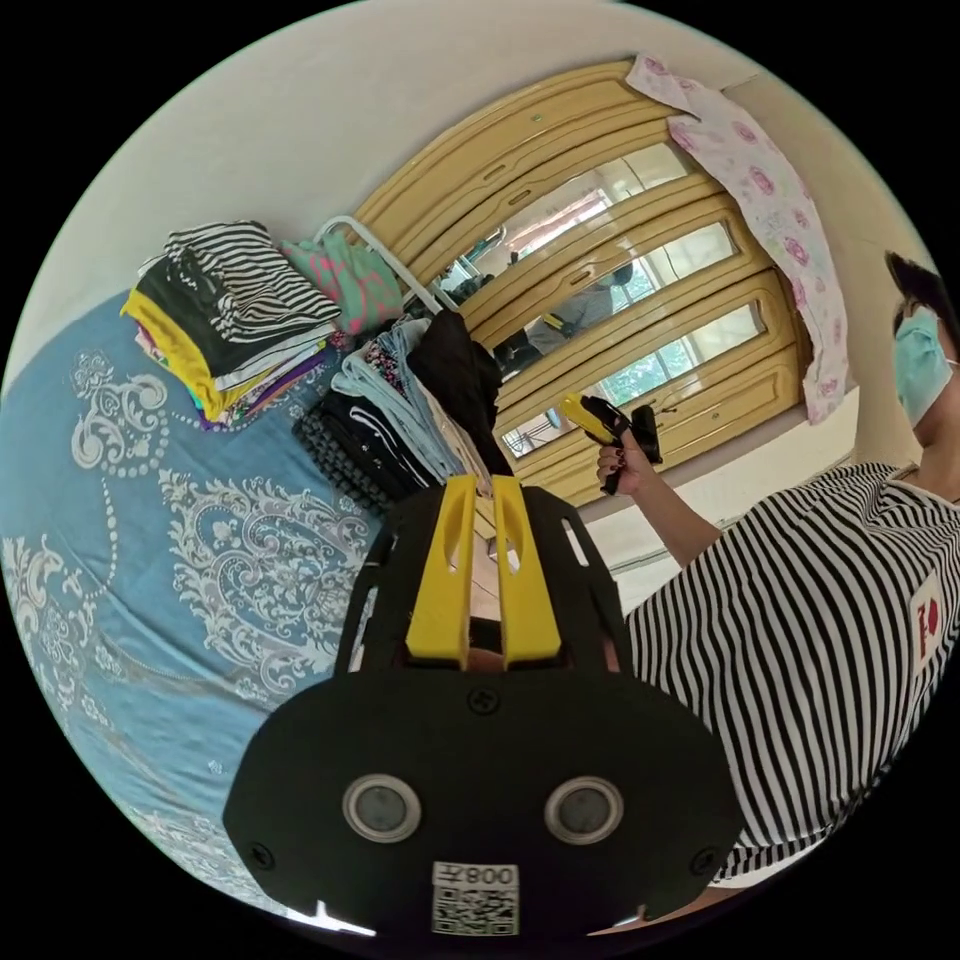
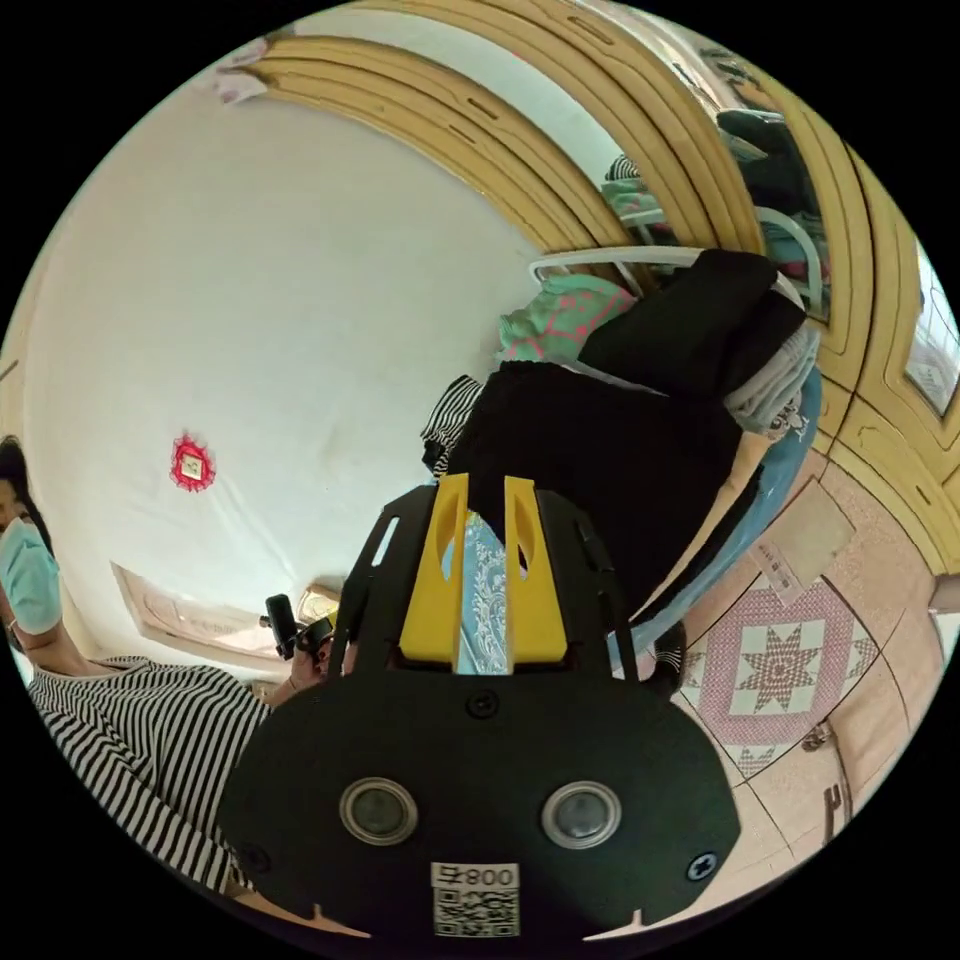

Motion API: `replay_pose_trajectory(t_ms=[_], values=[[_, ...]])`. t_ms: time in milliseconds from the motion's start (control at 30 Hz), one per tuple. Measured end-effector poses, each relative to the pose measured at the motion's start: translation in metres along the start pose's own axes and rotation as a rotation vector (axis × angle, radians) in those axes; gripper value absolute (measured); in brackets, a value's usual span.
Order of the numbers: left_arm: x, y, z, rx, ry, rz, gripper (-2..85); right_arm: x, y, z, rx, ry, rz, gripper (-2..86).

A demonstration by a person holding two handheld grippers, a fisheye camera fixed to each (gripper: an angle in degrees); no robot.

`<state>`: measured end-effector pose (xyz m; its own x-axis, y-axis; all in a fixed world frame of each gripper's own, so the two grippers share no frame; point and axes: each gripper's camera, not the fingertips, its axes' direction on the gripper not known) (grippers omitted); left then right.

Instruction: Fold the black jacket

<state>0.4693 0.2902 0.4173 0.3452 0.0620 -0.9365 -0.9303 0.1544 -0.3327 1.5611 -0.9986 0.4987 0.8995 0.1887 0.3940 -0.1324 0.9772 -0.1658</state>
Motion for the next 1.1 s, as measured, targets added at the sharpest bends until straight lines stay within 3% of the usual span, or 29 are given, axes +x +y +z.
replay_pose_trajectory(t_ms=[200,500,1100], values=[[0.021,-0.042,0.033,0.029,-0.053,-0.077,6.9,0.164,-0.089,-0.051,0.093,-0.059,0.179,7.9],[0.060,-0.142,0.132,0.015,0.085,-0.078,7.2,0.340,-0.230,-0.085,0.094,-0.074,0.326,8.4],[0.080,-0.167,0.164,-0.004,0.057,-0.151,7.2,0.457,-0.353,-0.070,0.014,0.029,0.452,10.7]])
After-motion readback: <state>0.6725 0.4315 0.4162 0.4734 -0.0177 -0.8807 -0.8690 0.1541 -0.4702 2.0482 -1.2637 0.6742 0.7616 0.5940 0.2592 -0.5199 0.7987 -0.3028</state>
